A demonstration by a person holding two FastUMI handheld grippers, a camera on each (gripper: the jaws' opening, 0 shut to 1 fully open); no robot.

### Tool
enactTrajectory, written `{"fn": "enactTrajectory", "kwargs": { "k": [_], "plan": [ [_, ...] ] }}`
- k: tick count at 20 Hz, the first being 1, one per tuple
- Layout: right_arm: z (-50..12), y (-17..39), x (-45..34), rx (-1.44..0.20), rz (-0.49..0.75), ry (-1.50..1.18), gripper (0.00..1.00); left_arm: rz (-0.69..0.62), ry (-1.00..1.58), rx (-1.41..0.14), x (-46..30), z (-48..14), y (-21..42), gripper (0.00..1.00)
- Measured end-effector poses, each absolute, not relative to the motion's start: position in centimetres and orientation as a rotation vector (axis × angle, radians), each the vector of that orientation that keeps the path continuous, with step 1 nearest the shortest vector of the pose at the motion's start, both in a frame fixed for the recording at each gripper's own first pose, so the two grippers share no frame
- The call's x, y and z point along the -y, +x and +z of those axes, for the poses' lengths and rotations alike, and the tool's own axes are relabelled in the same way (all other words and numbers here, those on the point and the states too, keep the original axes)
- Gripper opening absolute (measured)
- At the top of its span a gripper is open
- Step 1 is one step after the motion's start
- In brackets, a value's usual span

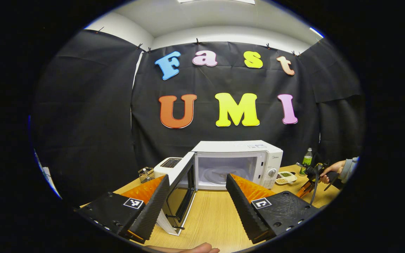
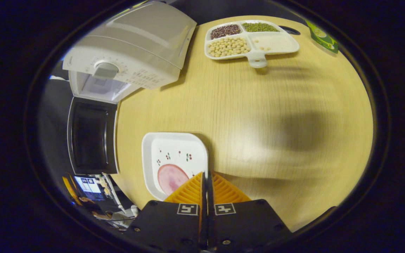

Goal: Open the microwave oven with the left hand, put the food in, and close the microwave oven.

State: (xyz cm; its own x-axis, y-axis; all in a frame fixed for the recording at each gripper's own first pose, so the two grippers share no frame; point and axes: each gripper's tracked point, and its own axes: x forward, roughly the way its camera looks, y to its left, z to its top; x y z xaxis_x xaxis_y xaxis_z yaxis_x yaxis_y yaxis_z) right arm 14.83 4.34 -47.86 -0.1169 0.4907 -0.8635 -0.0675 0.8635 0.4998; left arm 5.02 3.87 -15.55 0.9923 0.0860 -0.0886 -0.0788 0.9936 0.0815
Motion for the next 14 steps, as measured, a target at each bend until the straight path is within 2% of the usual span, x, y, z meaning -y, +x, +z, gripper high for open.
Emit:
{"fn": "enactTrajectory", "kwargs": {
  "k": [6,7,8,12,13,14],
  "plan": [
    [-47.1,13.9,-4.6,-1.627,0.468,0.473,0.04,0.020,0.037,-0.100,-2.7,-15.6,4.7,0.95],
    [-46.6,13.6,-5.0,-1.616,0.480,0.500,0.00,0.014,0.040,-0.102,-2.7,-15.7,4.5,0.95],
    [-46.3,13.4,-5.1,-1.604,0.473,0.512,0.04,0.017,0.048,-0.103,-3.0,-15.7,4.3,0.95],
    [-43.4,12.9,-6.3,-1.551,0.477,0.545,0.04,0.030,0.071,-0.088,-4.1,-15.4,3.7,0.95],
    [-42.6,12.8,-6.8,-1.538,0.481,0.550,0.04,0.034,0.068,-0.087,-4.4,-15.5,3.8,0.84],
    [-42.0,12.7,-7.7,-1.530,0.486,0.555,0.04,0.036,0.060,-0.092,-4.7,-15.6,3.6,0.84]
  ]
}}
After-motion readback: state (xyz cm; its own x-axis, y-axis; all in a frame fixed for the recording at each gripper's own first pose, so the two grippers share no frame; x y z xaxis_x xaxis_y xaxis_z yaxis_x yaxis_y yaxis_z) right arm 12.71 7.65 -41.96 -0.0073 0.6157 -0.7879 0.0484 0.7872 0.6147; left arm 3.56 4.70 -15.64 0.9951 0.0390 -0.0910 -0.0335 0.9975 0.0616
